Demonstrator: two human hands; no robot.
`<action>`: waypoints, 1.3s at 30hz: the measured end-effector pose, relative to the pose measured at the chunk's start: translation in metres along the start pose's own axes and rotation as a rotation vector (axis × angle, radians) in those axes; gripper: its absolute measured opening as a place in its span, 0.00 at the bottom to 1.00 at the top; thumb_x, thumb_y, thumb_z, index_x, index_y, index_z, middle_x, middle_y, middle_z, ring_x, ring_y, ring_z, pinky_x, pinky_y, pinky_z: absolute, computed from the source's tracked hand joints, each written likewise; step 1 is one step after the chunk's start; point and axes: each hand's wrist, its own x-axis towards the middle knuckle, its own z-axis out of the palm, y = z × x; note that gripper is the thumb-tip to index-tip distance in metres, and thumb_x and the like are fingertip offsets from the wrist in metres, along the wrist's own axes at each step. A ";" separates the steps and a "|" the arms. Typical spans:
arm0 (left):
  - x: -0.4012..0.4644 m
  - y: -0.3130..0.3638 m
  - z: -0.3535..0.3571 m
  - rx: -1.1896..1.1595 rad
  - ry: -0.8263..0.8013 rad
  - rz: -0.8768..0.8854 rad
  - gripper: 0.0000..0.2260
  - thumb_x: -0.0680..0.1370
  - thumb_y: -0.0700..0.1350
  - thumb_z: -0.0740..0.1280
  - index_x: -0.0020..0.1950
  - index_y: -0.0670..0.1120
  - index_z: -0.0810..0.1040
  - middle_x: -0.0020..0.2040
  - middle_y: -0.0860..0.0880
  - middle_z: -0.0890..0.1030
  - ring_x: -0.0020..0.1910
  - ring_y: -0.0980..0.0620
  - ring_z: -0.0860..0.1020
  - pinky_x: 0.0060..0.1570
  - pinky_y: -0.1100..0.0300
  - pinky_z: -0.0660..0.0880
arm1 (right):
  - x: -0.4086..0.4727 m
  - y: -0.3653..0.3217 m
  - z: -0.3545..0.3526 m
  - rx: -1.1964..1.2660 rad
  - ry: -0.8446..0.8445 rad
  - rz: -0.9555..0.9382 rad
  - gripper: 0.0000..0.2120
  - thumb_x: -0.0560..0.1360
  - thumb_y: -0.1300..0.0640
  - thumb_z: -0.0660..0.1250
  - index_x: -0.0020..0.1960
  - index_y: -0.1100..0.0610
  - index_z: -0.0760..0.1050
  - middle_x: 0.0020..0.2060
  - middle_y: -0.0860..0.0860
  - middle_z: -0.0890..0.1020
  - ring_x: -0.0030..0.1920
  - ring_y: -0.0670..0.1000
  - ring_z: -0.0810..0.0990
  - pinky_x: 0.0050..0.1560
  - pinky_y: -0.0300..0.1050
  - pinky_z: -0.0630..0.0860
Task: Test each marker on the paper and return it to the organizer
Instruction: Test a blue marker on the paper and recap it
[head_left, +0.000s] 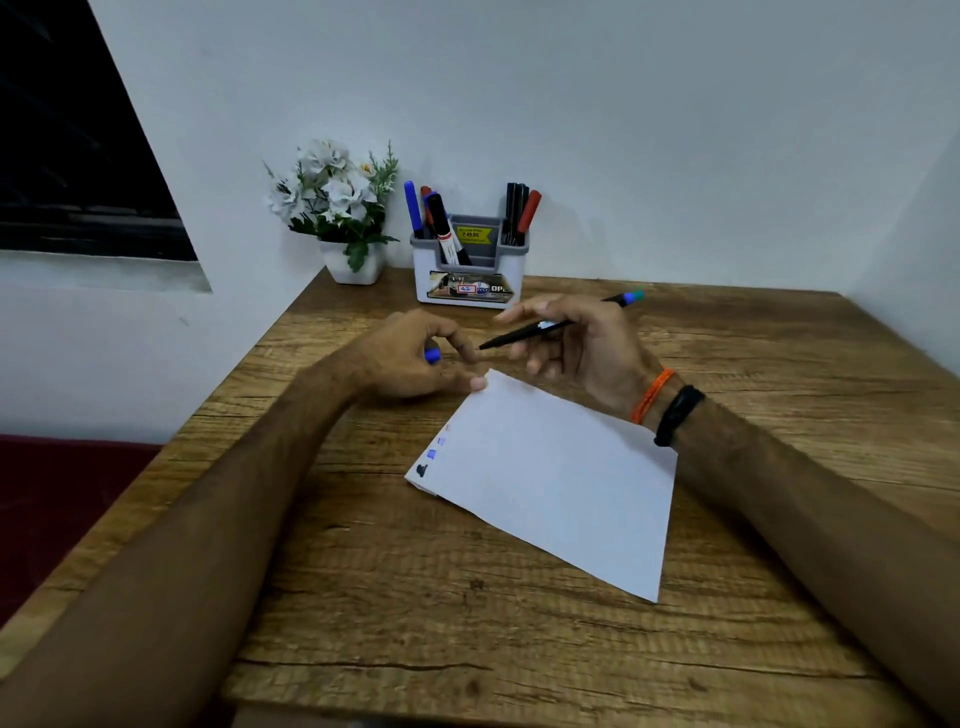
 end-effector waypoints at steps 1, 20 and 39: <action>0.000 -0.001 0.000 0.011 -0.013 -0.012 0.17 0.67 0.60 0.74 0.52 0.56 0.80 0.48 0.57 0.73 0.48 0.57 0.71 0.48 0.58 0.67 | -0.002 0.001 0.003 0.016 -0.048 0.031 0.17 0.74 0.54 0.59 0.51 0.62 0.82 0.36 0.58 0.84 0.29 0.49 0.81 0.28 0.36 0.73; 0.000 0.002 0.001 0.009 -0.062 -0.012 0.15 0.69 0.48 0.76 0.53 0.54 0.79 0.43 0.57 0.75 0.37 0.60 0.71 0.44 0.60 0.69 | -0.024 0.023 0.042 -0.396 0.014 -0.045 0.03 0.74 0.69 0.70 0.45 0.67 0.82 0.30 0.55 0.84 0.27 0.47 0.82 0.30 0.41 0.81; -0.007 0.010 -0.003 -0.024 -0.096 -0.040 0.15 0.71 0.45 0.74 0.57 0.49 0.78 0.50 0.60 0.71 0.39 0.57 0.75 0.49 0.59 0.67 | -0.026 0.022 0.046 -0.427 0.072 -0.008 0.03 0.72 0.68 0.71 0.45 0.66 0.83 0.30 0.56 0.84 0.27 0.47 0.81 0.29 0.38 0.79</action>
